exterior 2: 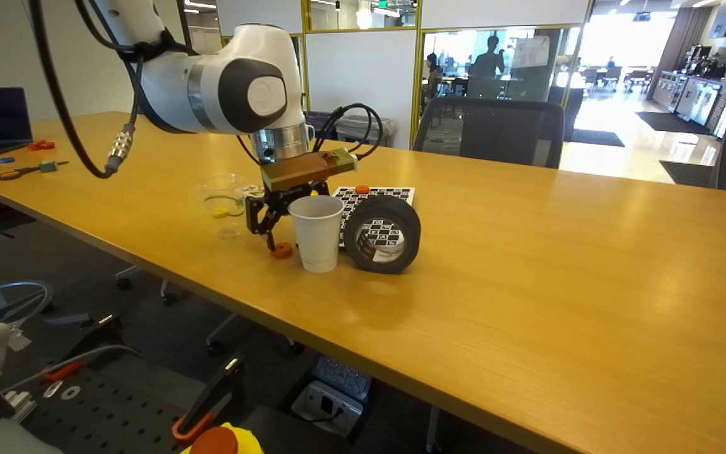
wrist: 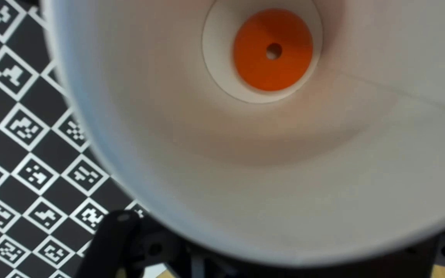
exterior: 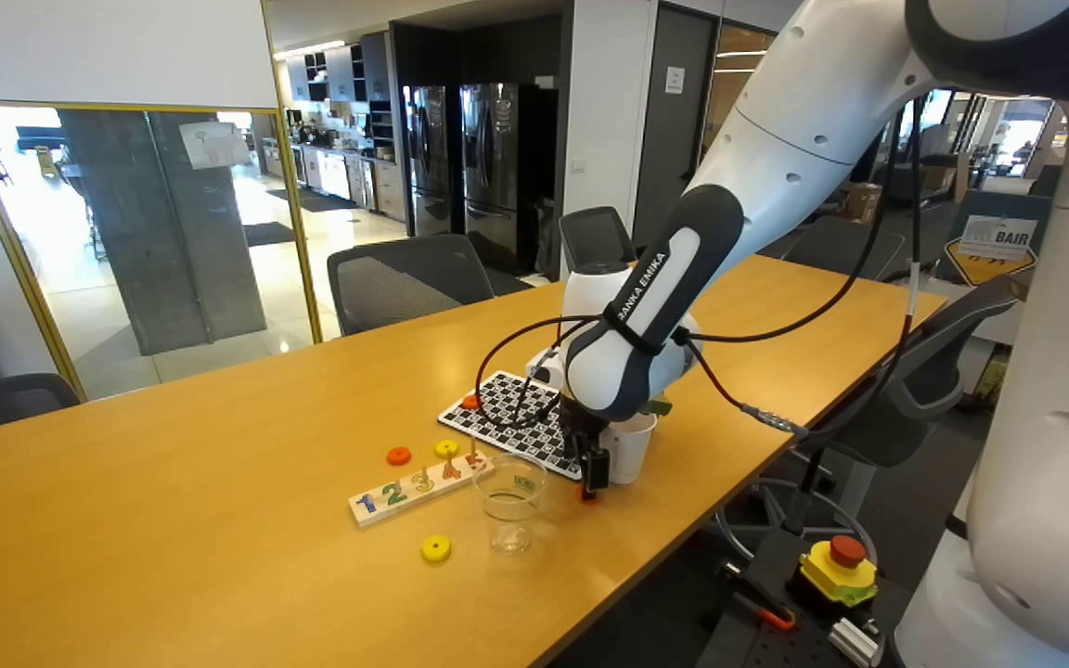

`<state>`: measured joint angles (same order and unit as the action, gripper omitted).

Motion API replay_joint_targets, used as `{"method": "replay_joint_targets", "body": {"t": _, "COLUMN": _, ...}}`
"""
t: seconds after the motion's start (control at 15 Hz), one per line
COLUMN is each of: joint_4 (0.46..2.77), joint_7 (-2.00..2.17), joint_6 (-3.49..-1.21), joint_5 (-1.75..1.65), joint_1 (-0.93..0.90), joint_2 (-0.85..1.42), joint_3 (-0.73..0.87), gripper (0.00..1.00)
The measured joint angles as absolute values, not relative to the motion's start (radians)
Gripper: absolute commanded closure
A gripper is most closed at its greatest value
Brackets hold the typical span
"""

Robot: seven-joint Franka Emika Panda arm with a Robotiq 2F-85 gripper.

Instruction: Pick up the orange and yellow objects from the table and put them in the two cups

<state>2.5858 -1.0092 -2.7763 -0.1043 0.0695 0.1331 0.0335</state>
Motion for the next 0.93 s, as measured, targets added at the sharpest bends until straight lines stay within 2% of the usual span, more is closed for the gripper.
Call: {"method": "replay_joint_targets", "body": {"t": 0.93, "joint_4": 2.6, "joint_7": -1.008, "joint_6": -2.772, "joint_5": -0.059, "joint_1": 0.071, "joint_2": 0.126, "joint_3": 0.028, "gripper": 0.0}}
